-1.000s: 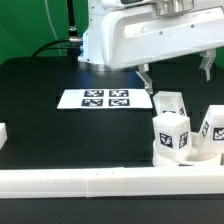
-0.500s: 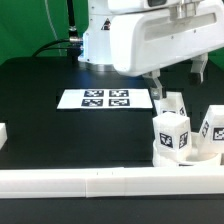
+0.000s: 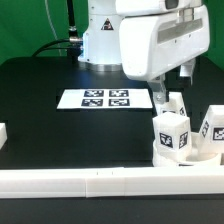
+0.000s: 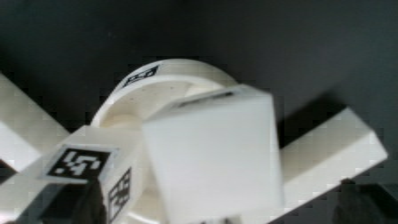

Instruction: Assemble stool

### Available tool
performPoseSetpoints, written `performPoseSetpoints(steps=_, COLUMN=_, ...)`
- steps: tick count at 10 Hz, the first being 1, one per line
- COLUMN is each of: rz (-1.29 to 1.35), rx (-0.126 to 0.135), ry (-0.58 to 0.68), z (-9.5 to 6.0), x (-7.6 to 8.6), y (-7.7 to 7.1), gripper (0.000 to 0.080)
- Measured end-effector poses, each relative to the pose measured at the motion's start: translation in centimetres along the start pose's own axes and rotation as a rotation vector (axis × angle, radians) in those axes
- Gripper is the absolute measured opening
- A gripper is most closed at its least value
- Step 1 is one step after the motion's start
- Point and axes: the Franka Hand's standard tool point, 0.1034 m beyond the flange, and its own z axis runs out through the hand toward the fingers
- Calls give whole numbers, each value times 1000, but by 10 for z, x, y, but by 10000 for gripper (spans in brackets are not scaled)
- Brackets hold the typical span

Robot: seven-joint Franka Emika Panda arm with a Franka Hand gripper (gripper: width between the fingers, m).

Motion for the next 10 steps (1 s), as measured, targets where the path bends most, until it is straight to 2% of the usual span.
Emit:
performPoseSetpoints(steps=2, rz=-108, rx=-3, ry=-17, z=4, x=-2, y=-2, gripper=649)
performPoseSetpoints(steps=4, rz=-187, rx=-19, ry=-26, z=7, x=-4, y=-2, gripper=649)
performPoseSetpoints(steps=6, rz=-167, rx=-18, ry=-27, z=7, x=-4, y=-3, gripper=649)
performPoseSetpoints(steps=8, rz=-166, rx=-17, ry=-28, z=8, x=-5, y=-3, gripper=383)
performPoseSetpoints(steps=9, rz=-164, rx=-17, ry=-29, z=8, x=-5, y=-2, gripper=334)
performPoseSetpoints(steps=10, rz=-138, rx=-17, ry=-28, z=8, x=-5, y=-2, gripper=334)
